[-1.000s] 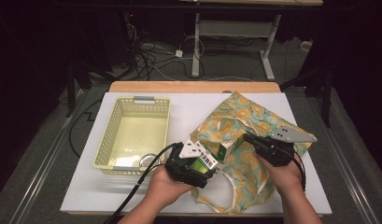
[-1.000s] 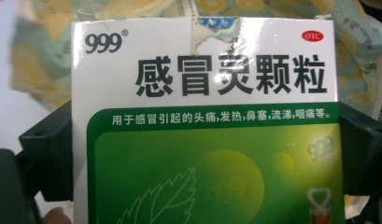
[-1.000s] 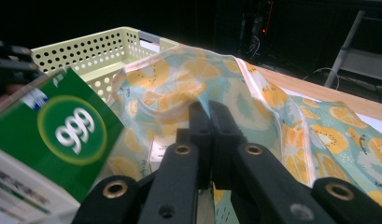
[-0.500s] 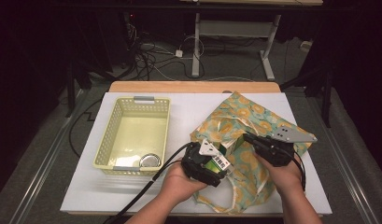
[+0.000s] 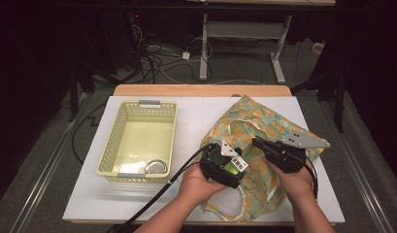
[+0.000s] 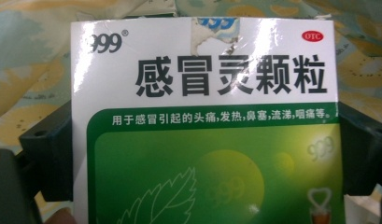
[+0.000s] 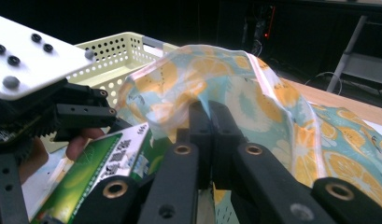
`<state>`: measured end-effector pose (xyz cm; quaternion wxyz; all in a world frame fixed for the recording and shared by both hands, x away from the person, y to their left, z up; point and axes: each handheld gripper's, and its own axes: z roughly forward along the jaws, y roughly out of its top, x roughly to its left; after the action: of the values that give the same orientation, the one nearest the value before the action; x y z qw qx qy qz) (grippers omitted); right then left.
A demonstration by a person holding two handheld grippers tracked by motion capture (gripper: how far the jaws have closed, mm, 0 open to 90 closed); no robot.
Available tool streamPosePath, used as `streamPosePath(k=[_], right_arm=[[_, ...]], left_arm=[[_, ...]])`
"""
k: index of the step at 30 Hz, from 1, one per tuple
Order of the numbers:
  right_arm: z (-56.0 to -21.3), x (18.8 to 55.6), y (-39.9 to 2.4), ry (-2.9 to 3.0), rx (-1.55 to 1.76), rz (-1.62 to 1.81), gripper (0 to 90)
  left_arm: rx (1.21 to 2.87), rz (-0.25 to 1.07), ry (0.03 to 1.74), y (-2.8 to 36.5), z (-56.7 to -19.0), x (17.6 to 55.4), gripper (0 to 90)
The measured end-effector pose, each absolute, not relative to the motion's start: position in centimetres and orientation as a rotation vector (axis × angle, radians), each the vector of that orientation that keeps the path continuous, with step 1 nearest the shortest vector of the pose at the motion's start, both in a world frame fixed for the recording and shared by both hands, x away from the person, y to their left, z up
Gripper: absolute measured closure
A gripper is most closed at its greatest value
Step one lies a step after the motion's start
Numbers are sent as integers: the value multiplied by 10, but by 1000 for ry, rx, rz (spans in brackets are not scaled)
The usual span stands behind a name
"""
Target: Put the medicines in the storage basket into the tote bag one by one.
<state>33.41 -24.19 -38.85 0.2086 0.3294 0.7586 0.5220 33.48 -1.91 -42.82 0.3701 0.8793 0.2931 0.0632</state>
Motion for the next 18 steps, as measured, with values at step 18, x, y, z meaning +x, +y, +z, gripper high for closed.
streamPosePath(k=[18], right_arm=[[-386,333,-241,2100,906,1469,900]], left_arm=[[2257,146,743,-29,-434,329,53]])
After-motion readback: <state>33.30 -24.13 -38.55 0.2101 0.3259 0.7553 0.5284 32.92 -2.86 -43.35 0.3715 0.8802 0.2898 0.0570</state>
